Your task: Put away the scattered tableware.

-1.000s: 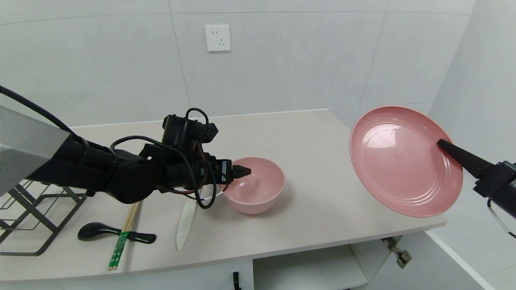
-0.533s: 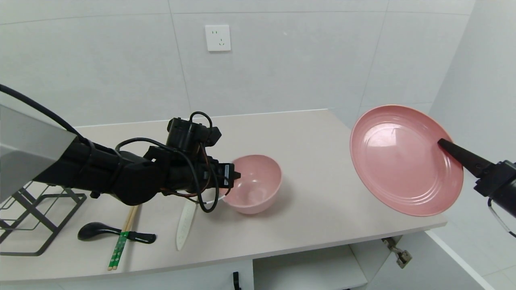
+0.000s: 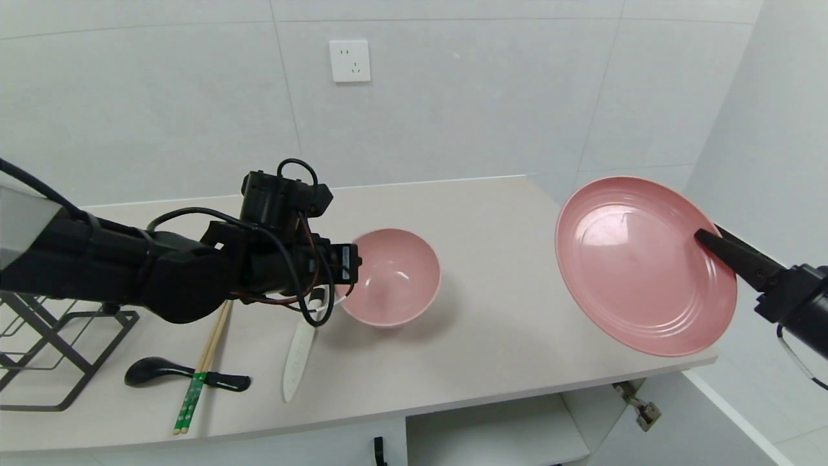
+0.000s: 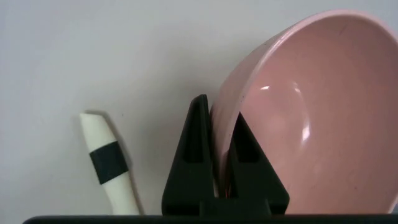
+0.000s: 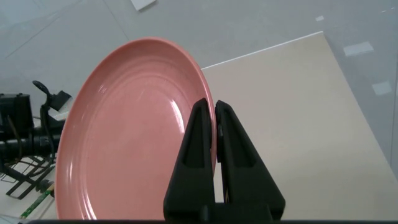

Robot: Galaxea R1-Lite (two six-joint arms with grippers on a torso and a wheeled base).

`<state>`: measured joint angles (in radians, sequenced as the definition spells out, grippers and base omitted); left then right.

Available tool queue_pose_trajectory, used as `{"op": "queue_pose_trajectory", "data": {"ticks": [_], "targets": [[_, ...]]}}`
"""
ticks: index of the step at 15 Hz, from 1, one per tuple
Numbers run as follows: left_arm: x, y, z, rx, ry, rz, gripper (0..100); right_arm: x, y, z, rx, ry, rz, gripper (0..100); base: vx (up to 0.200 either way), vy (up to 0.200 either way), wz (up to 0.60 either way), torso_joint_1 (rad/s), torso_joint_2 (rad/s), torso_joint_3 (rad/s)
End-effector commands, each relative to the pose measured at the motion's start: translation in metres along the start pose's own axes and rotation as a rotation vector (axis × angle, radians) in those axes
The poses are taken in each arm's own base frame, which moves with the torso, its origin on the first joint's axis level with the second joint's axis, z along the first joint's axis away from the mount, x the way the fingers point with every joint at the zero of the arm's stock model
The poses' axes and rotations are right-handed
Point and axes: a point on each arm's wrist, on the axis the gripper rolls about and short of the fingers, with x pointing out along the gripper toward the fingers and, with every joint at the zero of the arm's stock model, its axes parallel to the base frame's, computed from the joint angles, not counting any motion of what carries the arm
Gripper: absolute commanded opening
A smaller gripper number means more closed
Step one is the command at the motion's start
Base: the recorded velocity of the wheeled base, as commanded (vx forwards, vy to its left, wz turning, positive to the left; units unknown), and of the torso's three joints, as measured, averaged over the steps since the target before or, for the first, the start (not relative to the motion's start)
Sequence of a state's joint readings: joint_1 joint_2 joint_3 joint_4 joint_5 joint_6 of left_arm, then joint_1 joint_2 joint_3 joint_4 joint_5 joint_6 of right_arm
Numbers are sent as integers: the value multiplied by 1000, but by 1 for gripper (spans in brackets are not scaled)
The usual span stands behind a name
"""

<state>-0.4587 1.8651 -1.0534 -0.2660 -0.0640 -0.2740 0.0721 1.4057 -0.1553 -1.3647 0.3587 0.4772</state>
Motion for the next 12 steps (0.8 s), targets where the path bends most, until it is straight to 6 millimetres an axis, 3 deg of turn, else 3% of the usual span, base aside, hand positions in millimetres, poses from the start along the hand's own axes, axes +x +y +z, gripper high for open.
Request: {"op": "queue_pose_trajectory", "data": {"ticks": [1, 4, 6, 7, 9, 11, 12], "targets": [[-24, -4, 15, 3, -73, -15, 0, 0, 0, -1, 2, 5, -1, 0, 0, 0, 0, 0, 0, 0], [-55, -10, 27, 37, -161, -37, 0, 1, 0, 0, 0, 1, 1, 0, 0, 0, 0, 0, 0, 0], [-93, -13, 30, 40, -238, -56, 0, 3, 0, 1, -1, 0, 5, 0, 0, 0, 0, 0, 0, 0], [-102, -13, 29, 40, -250, -61, 0, 4, -1, 1, -1, 0, 5, 0, 0, 0, 0, 0, 0, 0], [-136, -11, 13, 35, -280, -77, 0, 13, 0, 1, 2, 6, 25, 0, 0, 0, 0, 0, 0, 0], [-152, -6, -1, 27, -304, -79, 0, 15, 3, -1, 5, 29, 64, 0, 0, 0, 0, 0, 0, 0], [-162, -2, -17, 29, -344, -93, 0, 16, 6, -2, 7, 42, 94, 0, 0, 0, 0, 0, 0, 0]]}}
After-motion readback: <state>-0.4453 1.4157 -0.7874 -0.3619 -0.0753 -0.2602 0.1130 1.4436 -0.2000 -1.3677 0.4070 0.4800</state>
